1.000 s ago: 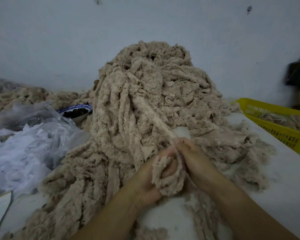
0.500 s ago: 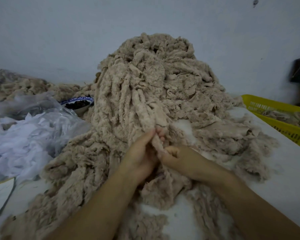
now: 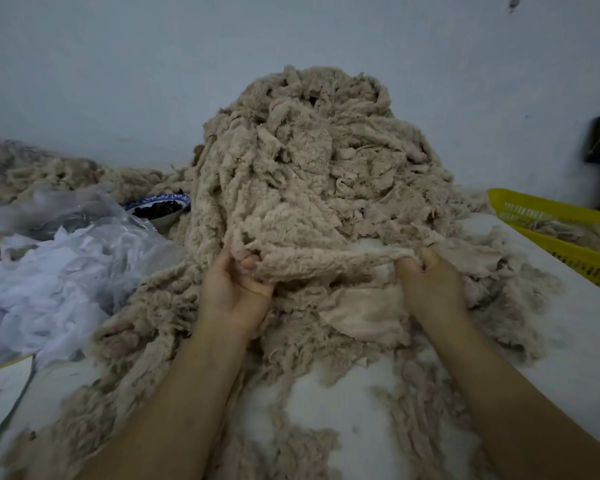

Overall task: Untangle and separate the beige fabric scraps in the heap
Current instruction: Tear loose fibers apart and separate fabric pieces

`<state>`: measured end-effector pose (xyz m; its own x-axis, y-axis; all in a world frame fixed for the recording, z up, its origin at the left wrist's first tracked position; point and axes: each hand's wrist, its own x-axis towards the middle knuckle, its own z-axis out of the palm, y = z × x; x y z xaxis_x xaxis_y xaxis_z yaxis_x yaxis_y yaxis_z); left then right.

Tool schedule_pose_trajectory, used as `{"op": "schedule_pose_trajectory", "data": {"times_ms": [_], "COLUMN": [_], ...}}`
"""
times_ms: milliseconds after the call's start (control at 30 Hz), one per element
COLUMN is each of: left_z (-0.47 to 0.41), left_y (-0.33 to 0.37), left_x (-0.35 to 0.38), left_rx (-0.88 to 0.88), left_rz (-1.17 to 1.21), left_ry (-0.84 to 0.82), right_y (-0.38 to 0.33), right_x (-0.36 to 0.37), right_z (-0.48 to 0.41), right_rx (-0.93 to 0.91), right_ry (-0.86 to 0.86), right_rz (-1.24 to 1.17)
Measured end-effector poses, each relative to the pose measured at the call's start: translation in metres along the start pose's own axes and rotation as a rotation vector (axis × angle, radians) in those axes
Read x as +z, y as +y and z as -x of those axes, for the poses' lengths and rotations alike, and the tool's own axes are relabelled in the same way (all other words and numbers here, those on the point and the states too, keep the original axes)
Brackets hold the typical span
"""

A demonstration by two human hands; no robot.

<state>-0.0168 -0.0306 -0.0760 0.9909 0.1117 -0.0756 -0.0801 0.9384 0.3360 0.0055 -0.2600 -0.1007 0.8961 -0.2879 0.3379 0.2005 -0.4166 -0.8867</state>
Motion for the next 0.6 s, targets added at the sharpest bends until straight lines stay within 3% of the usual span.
{"op": "schedule_pose_trajectory", "data": {"times_ms": [133, 367, 500, 600], "left_z": [0.002, 0.011, 0.015, 0.020], "left_y": [-0.011, -0.021, -0.033, -0.046], "left_x": [0.000, 0.000, -0.004, -0.007], "left_rx": [-0.042, -0.213, -0.146, -0.134], "left_rz": [-0.127, -0.395, -0.677, -0.877], "left_ry": [-0.093, -0.183, -0.207, -0.264], "right_y": [-0.004, -0.014, -0.018, -0.020], "right_x": [0.000, 0.014, 0.024, 0.028], "right_z": [0.002, 0.015, 0.022, 0.026], "right_rx": [0.062, -0.085, -0.131, -0.148], "right_ry": [-0.076, -0.517, -0.378, -0.407], "right_rz": [-0.113, -0.360, -0.311, -0.184]}}
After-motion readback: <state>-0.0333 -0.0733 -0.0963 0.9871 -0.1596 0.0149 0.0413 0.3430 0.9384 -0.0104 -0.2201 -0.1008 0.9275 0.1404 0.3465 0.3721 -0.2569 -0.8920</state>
